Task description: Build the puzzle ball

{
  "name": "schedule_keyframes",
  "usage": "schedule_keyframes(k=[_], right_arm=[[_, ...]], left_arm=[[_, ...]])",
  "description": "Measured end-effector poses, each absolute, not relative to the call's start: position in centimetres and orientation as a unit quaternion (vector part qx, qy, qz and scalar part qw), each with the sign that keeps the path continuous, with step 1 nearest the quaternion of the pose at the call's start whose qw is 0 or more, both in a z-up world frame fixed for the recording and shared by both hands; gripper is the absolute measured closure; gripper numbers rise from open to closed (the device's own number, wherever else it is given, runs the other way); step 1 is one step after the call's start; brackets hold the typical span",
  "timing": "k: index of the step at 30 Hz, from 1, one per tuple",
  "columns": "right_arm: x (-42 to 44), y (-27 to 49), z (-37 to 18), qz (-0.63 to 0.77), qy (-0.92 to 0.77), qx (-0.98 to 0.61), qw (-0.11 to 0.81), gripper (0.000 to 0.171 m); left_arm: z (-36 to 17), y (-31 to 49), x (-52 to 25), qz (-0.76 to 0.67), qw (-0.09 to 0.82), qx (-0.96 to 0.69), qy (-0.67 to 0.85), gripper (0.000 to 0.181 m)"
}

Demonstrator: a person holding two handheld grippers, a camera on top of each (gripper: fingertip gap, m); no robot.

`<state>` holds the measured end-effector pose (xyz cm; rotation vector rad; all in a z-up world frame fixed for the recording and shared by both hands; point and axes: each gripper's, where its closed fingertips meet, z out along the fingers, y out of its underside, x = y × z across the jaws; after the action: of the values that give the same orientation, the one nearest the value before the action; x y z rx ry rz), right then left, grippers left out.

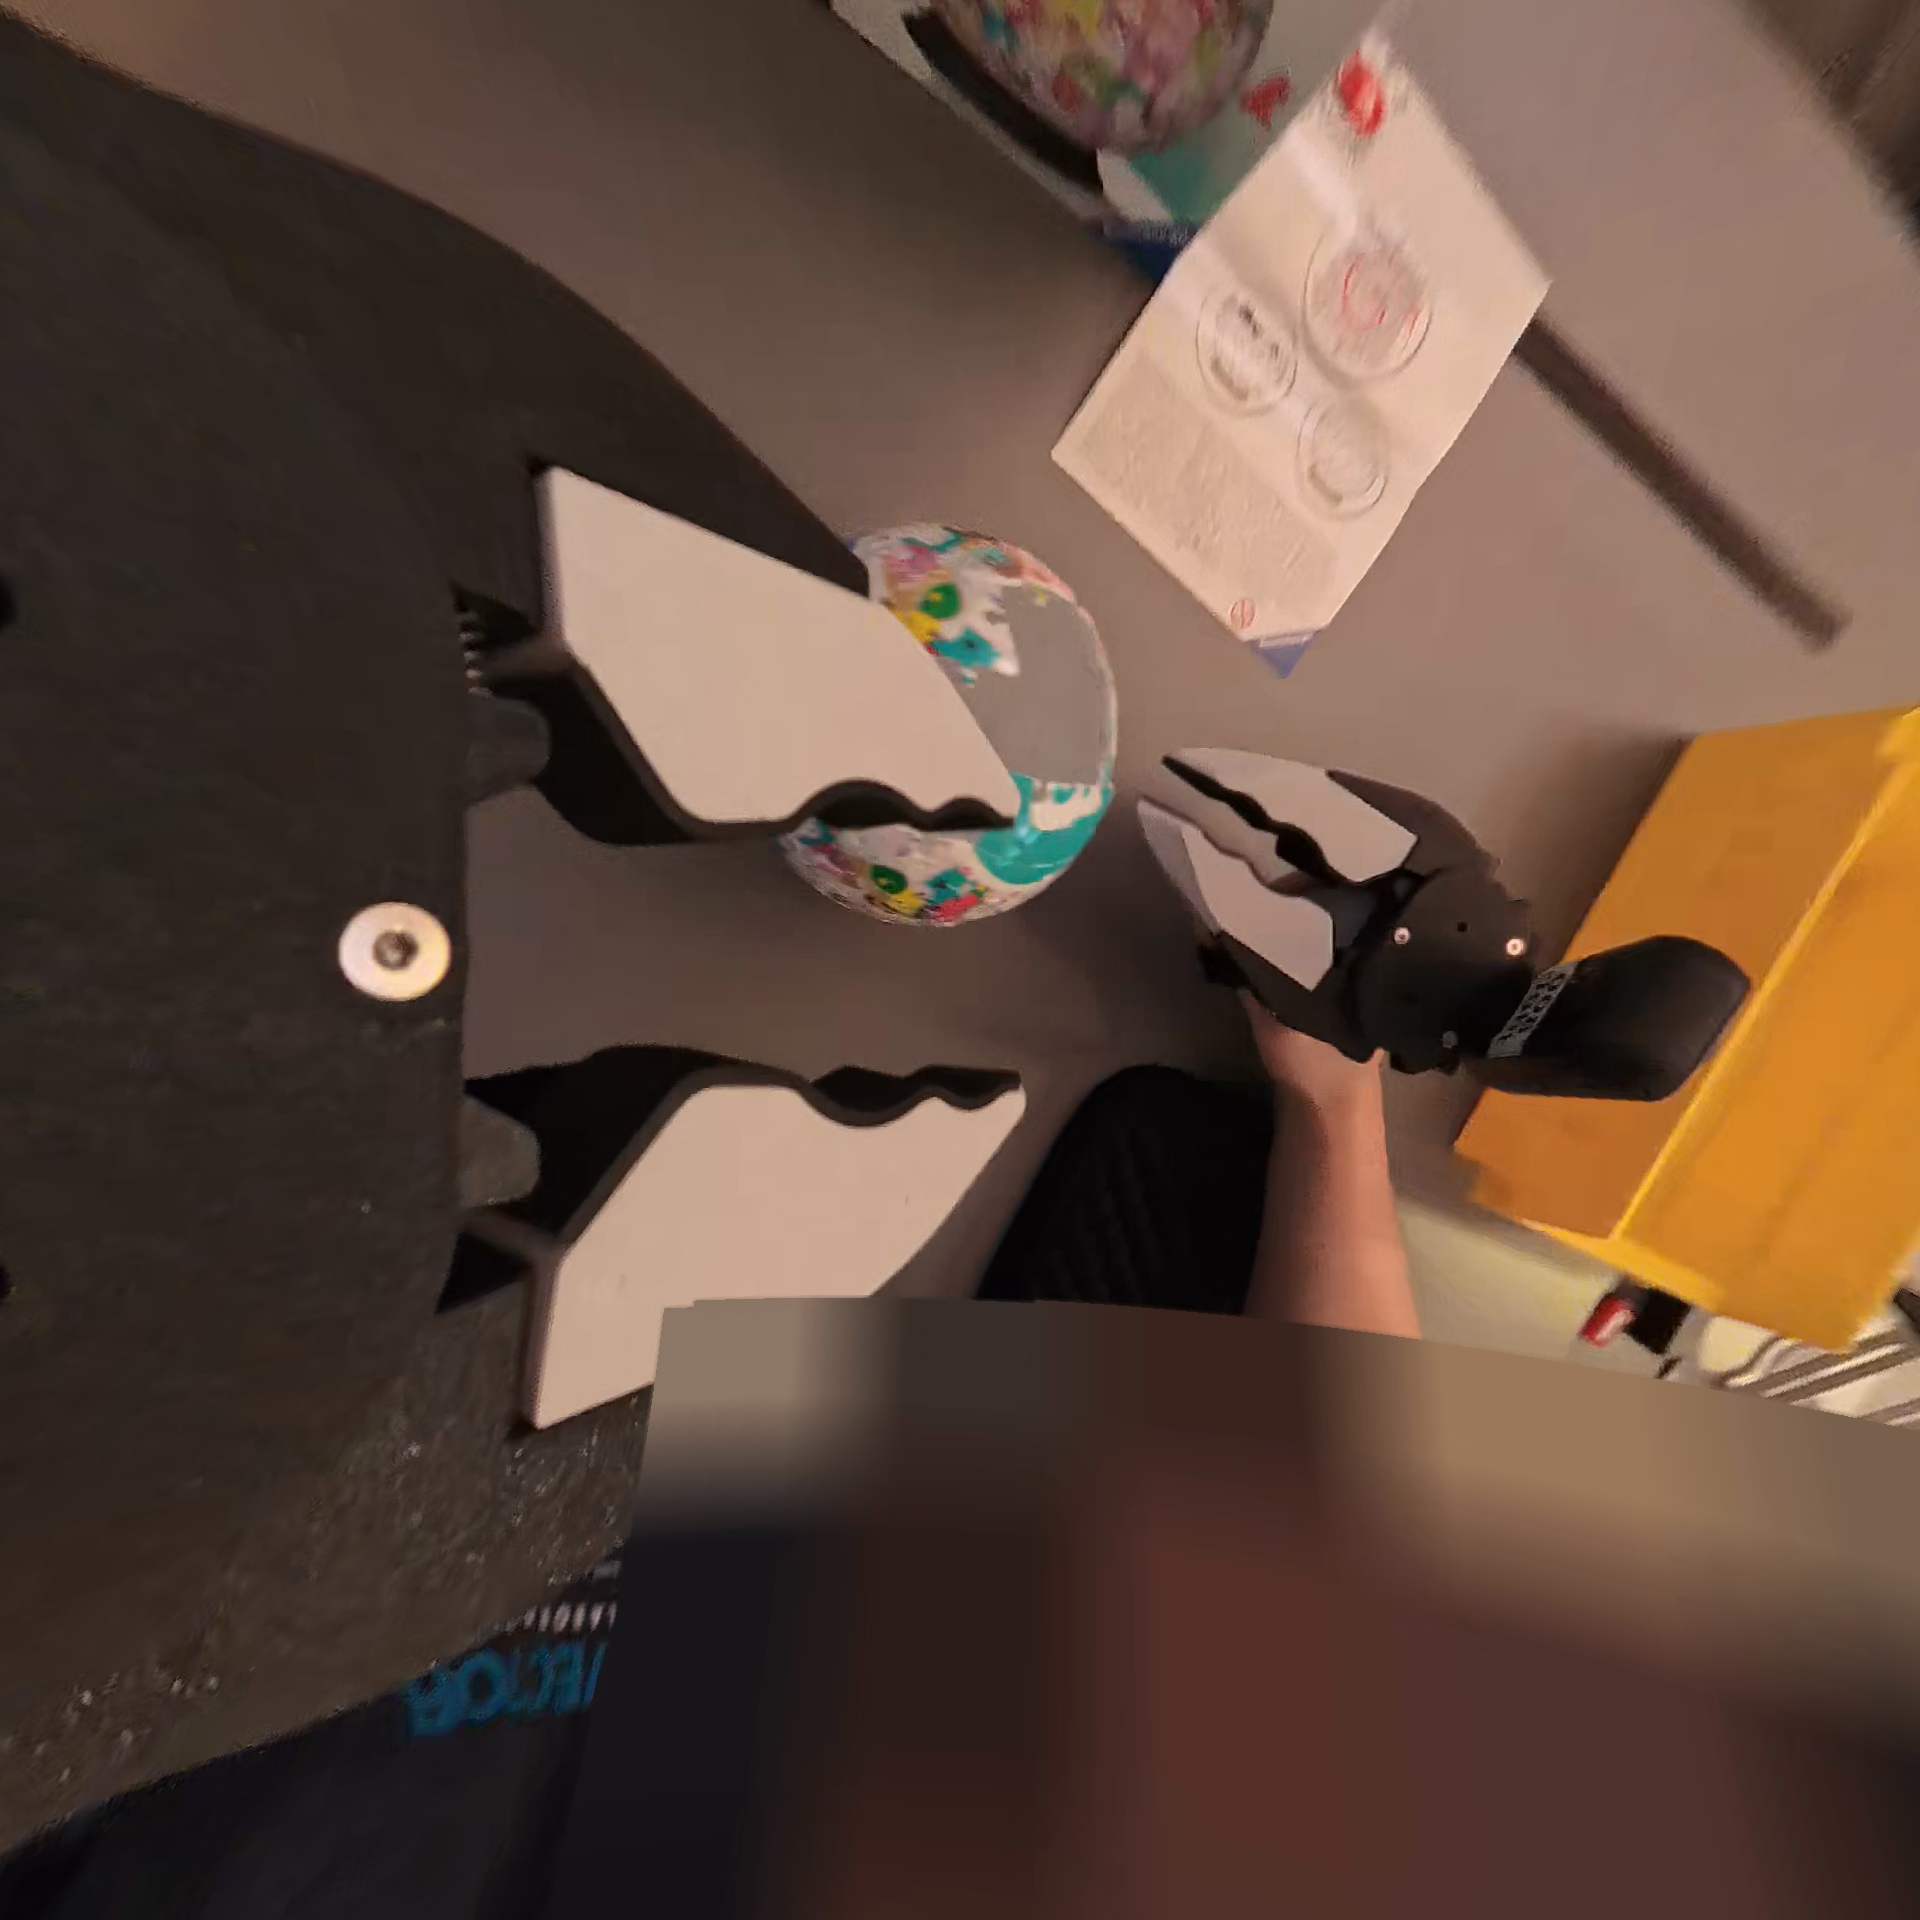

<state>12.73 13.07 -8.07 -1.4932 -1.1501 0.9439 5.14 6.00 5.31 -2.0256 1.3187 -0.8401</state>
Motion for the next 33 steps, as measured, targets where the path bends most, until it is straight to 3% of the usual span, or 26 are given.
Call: schedule_keyframes(k=[1,2,6,8,11,16,33], right_arm=[[12.7,13.0,-8.4,0.383,-0.494,-0.615,0.481,0.145],[12.6,12.7,-8.6,0.387,-0.518,-0.604,0.466,0.138],[11.7,12.7,-9.0,0.404,-0.555,-0.583,0.434,0.095],[10.9,12.3,-9.2,0.421,-0.569,-0.568,0.42,0.078],[9.8,12.8,-10.3,0.404,-0.594,-0.568,0.401,0.066],[8.5,12.2,-10.5,0.419,-0.606,-0.558,0.381,0.066],[8.9,9.3,-10.8,0.37,-0.533,-0.656,0.386,0.066]], left_arm=[[4.9,5.6,4.0,-0.31,0.324,-0.754,0.48,0.126],[4.1,5.5,2.9,-0.298,0.363,-0.752,0.463,0.114],[-0.1,5.3,-0.1,-0.259,0.47,-0.74,0.405,0.102],[-2.2,4.8,-0.1,-0.266,0.463,-0.748,0.393,0.101],[-4.5,4.4,0.5,-0.283,0.425,-0.766,0.391,0.092],[-6.0,4.1,2.6,-0.304,0.405,-0.764,0.401,0.097],[-6.7,7.4,2.5,-0.276,0.424,-0.753,0.421,0.084]])
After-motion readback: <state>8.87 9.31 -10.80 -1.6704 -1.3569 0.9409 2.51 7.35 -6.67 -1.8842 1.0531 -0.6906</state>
